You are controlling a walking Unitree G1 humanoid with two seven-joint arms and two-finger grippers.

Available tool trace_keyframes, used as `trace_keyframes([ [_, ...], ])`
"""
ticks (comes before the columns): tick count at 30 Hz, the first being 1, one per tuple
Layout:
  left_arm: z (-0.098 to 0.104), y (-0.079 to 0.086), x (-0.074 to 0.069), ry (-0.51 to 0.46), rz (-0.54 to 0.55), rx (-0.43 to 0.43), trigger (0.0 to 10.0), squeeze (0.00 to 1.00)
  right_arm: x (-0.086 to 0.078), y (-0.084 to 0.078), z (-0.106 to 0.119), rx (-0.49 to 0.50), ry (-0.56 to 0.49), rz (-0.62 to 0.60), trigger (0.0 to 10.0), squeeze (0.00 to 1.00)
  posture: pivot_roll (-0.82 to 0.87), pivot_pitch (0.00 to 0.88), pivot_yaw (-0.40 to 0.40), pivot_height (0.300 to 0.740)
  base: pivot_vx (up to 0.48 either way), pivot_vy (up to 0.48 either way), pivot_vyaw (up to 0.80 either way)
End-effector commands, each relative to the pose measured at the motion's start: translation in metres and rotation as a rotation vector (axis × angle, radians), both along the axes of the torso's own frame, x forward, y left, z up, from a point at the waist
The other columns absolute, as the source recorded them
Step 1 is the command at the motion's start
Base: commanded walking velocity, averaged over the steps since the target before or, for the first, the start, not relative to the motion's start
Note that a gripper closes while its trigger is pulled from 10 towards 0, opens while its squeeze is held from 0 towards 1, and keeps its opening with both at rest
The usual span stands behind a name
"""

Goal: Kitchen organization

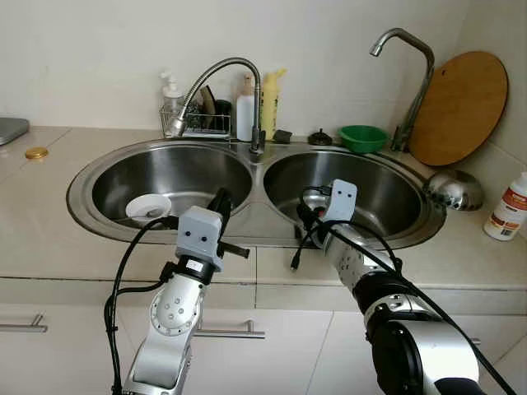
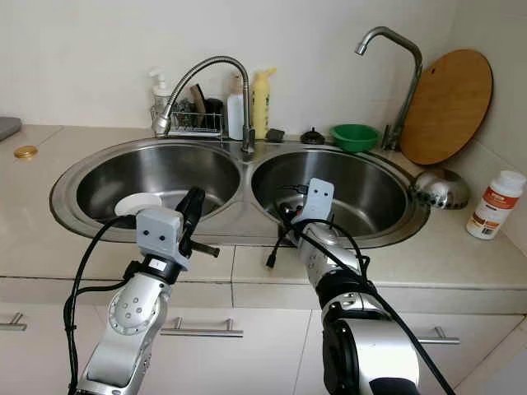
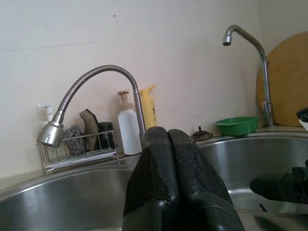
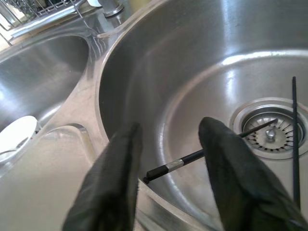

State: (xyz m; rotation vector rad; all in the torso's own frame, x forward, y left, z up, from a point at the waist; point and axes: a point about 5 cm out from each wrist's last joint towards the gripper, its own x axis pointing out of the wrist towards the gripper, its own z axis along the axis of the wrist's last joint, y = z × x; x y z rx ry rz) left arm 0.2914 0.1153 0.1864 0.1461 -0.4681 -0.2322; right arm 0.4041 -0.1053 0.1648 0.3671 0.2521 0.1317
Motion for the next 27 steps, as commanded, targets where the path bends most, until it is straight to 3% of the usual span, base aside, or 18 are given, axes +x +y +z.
trace_keyframes([
  [1, -0.003, -0.004, 0.001, 0.015, -0.013, 0.009, 10.0, 0.0, -0.004, 0.001, -0.013, 0.034, 0.046, 0.002, 10.0, 1.0, 0.08, 0.0, -0.04, 0.74, 0.0, 0.0, 0.0],
  [8, -0.004, -0.004, 0.001, 0.021, -0.021, 0.004, 10.0, 0.0, -0.002, -0.004, 0.013, 0.11, -0.138, -0.028, 10.0, 1.0, 0.08, 0.0, -0.04, 0.74, 0.0, 0.0, 0.0],
  [11, -0.004, -0.004, 0.0, 0.023, -0.019, 0.003, 10.0, 0.0, -0.008, -0.005, 0.036, 0.168, -0.303, -0.039, 10.0, 1.0, 0.08, 0.0, -0.046, 0.74, 0.0, 0.0, 0.0],
  [12, -0.005, -0.001, 0.0, 0.027, -0.011, -0.002, 10.0, 0.0, -0.018, -0.004, 0.052, 0.146, -0.442, -0.033, 10.0, 1.0, 0.08, 0.0, -0.045, 0.74, 0.0, 0.0, 0.0],
  [14, -0.006, 0.0, -0.001, 0.033, -0.009, -0.002, 10.0, 0.0, -0.035, -0.002, 0.066, 0.107, -0.58, -0.021, 10.0, 1.0, 0.07, 0.0, -0.045, 0.74, 0.0, 0.0, 0.0],
  [19, -0.008, 0.0, -0.002, 0.046, -0.013, 0.008, 10.0, 0.0, -0.058, 0.005, 0.072, -0.007, -0.659, 0.02, 10.0, 0.96, 0.06, 0.0, -0.04, 0.74, 0.0, 0.0, 0.0],
  [20, -0.008, 0.0, -0.002, 0.047, -0.014, 0.01, 10.0, 0.0, -0.062, 0.006, 0.072, -0.014, -0.661, 0.024, 10.0, 0.0, 0.06, 0.0, -0.039, 0.74, 0.0, 0.281, 0.0],
  [27, -0.004, -0.004, 0.0, 0.032, -0.033, 0.016, 10.0, 0.0, -0.08, 0.003, 0.055, -0.052, -0.603, 0.015, 10.0, 0.0, 0.05, 0.0, -0.035, 0.74, 0.0, 0.426, 0.0],
])
